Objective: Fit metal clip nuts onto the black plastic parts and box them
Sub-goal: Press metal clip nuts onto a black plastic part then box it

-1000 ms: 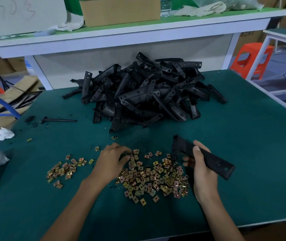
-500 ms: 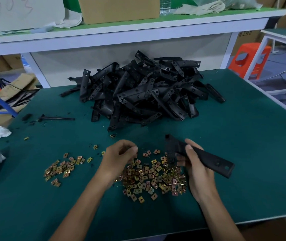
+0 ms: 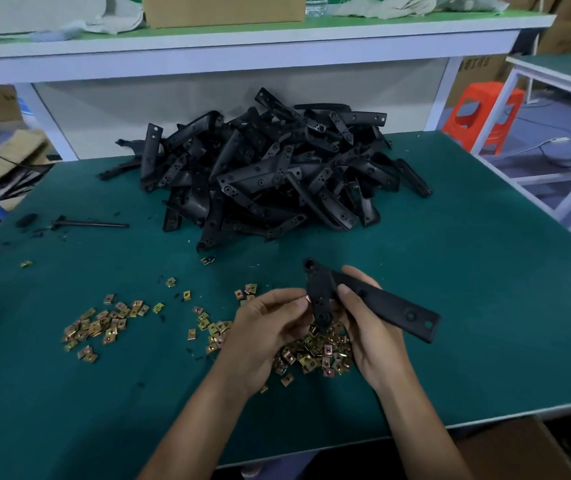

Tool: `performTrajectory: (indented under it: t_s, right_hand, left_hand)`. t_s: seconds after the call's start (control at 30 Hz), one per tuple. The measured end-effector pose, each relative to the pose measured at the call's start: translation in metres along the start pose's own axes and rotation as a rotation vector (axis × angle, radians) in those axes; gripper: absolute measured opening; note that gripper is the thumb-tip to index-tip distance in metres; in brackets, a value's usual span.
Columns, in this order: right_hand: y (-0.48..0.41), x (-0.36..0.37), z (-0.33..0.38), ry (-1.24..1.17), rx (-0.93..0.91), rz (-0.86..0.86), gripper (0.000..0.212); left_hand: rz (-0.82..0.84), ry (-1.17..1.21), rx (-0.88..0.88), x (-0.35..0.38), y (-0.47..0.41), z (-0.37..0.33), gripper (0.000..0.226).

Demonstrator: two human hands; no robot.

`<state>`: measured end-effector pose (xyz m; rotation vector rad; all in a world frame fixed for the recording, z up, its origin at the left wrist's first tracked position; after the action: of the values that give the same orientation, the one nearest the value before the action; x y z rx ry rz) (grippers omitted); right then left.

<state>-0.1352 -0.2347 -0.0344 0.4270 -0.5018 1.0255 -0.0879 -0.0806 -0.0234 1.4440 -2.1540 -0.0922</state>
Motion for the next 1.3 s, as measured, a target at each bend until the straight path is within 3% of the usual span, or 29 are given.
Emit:
performTrajectory:
  t_s: [0.4,0.67,1.03,1.3]
  right_hand:
    - [0.000,0.003,0.003,0.042,-0.028,0.021,0.035]
    - [-0.002,0.003,-0.001,0.018,-0.022,0.028,0.036]
    - [-0.002,0.005,-0.003,0.108,-0.053,0.063,0.036]
    - [-0.003,0.001,-0.002,0.363,-0.157,0.074,0.037]
  left_hand:
    - [0.029,0.027,-0.080,0.003,0.002,0.012,0.019]
    - [0.061,0.195,-0.088,0.009,0.004,0.015,0.018]
    - [0.101,0.141,-0.034,0.005,0.004,0.011,0.025]
    - [0.132,-0.045,-0.069,0.004,0.004,0.004,0.036]
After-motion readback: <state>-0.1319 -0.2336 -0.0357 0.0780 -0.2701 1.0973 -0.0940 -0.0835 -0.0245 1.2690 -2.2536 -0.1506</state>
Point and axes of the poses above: each hand's wrist, its own y-axis away from the middle knuckle, its own x-axis out of the palm, z = x × y, the point moved 10 cm from there along -y, towards the middle knuckle, and after that the axes turned 1 degree about -z, right-handed, at the moved point
